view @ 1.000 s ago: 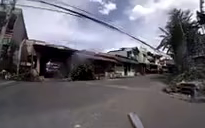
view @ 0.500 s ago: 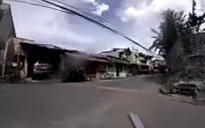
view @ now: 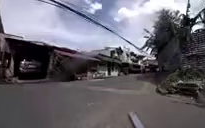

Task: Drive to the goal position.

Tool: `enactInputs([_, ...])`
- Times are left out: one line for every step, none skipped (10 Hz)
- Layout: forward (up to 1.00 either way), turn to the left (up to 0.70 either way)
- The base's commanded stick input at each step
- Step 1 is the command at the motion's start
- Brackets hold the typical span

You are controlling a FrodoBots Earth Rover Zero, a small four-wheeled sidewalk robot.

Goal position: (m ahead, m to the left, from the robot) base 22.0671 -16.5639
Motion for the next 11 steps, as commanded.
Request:
enactInputs([0.85,0.0])
enactInputs([0.85,-0.01])
enactInputs([0.85,-0.03])
enactInputs([0.85,-0.04])
enactInputs([0.85,-0.27])
enactInputs([0.85,-0.33])
enactInputs([0.85,-0.34])
enactInputs([0.85,-0.34])
enactInputs([0.85,-0.34])
enactInputs([0.85,-0.25])
enactInputs([0.85,-0.25])
